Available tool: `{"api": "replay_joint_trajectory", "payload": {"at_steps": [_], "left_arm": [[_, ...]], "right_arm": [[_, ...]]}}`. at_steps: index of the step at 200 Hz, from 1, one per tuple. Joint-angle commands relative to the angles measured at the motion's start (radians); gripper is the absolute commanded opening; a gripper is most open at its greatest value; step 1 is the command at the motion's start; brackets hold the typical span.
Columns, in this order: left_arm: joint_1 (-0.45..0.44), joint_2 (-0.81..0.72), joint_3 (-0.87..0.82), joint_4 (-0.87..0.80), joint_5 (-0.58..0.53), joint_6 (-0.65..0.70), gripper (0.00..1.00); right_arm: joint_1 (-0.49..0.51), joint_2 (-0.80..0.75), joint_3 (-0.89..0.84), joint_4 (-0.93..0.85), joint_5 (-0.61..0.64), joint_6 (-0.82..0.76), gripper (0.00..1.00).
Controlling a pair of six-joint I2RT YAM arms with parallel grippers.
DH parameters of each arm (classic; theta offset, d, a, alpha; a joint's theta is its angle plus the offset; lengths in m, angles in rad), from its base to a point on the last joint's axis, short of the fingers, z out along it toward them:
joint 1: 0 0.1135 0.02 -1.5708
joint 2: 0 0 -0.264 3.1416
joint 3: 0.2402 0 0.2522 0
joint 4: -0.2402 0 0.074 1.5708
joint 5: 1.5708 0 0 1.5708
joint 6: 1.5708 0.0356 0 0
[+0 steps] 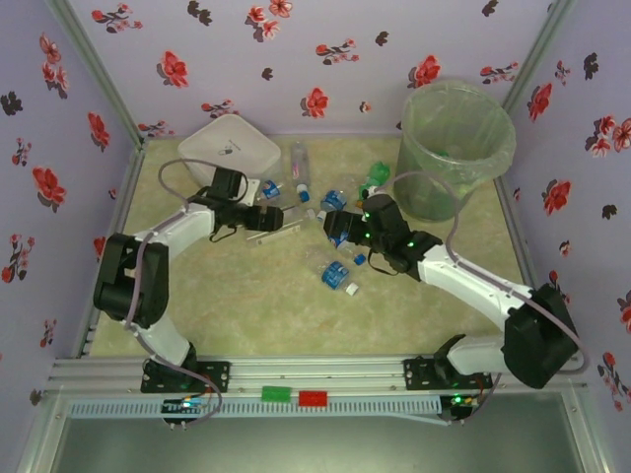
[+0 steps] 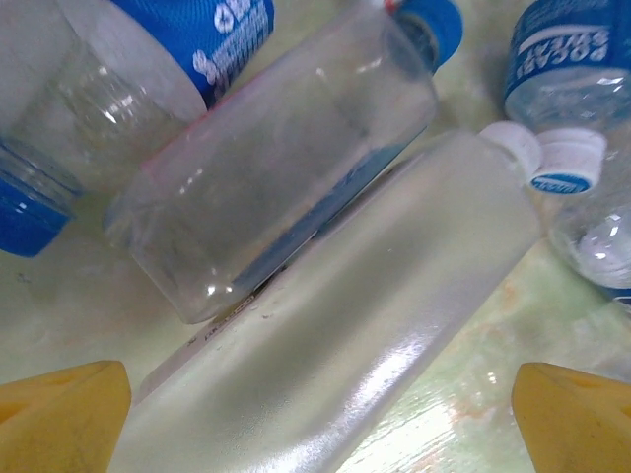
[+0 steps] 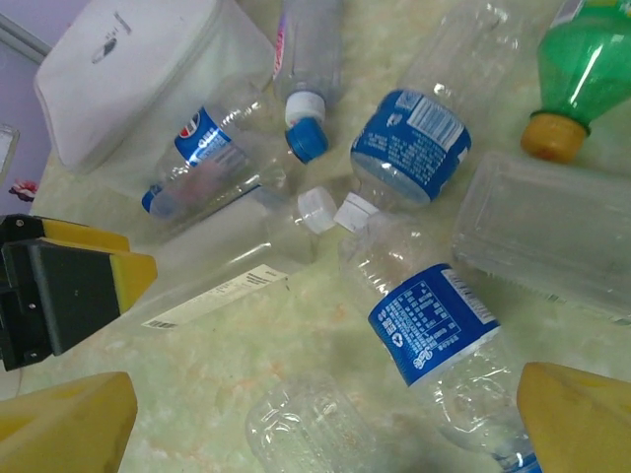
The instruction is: Put the plastic bottles in the bin
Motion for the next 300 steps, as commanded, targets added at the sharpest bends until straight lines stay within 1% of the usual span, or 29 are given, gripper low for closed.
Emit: {"api": "replay_joint_trajectory", "payload": {"at_steps": [1, 32, 70, 111, 154, 178, 190, 210, 229, 243, 252, 278, 300], "left_arm": [[-0.012, 0.036, -0.006, -0.028, -0.041, 0.017, 1.0], [-0.052, 0.038, -0.026, -0.059, -0.063, 0.024, 1.0], [-0.109, 0.035, -0.044, -0.117, -0.152, 0.017, 1.0], [-0.15, 0.06, -0.023, -0.112, -0.227, 0.015, 0.99], [-0.19, 0.104, 0.023, -0.117, -0.343, 0.053, 0.94], [-0.203, 0.122, 0.034, -0.122, -0.368, 0.069, 0.88], [-0.21, 0.129, 0.034, -0.12, -0.372, 0.072, 0.82], [-0.223, 0.133, 0.033, -0.122, -0.384, 0.079, 0.7], [-0.239, 0.12, 0.027, -0.132, -0.4, 0.079, 0.56], [-0.255, 0.102, 0.022, -0.145, -0.404, 0.07, 0.5], [-0.267, 0.089, 0.015, -0.15, -0.404, 0.064, 0.45], [-0.295, 0.033, -0.013, -0.169, -0.405, 0.041, 0.35], [-0.297, -0.026, -0.034, -0.184, -0.411, -0.011, 0.3]], "right_arm": [[0.008, 0.018, -0.011, 0.06, -0.015, 0.056, 1.0], [0.008, 0.016, -0.006, 0.052, 0.015, 0.038, 1.0], [0.008, 0.03, 0.018, 0.019, 0.033, 0.016, 1.0], [0.008, 0.046, 0.03, 0.021, 0.028, 0.019, 1.0], [0.008, -0.008, -0.035, 0.062, 0.038, 0.047, 1.0], [0.008, -0.024, -0.053, 0.052, 0.051, 0.048, 1.0], [0.008, -0.027, -0.053, 0.044, 0.052, 0.052, 1.0], [0.007, -0.035, -0.046, 0.014, 0.07, 0.046, 1.0], [0.007, -0.046, -0.034, -0.025, 0.086, 0.03, 1.0], [0.007, -0.062, -0.031, -0.037, 0.088, 0.014, 1.0], [0.006, -0.074, -0.031, -0.045, 0.1, 0.007, 1.0], [-0.001, -0.113, -0.028, -0.056, 0.118, -0.008, 1.0], [-0.012, -0.132, -0.019, -0.057, 0.102, -0.017, 1.0]]}}
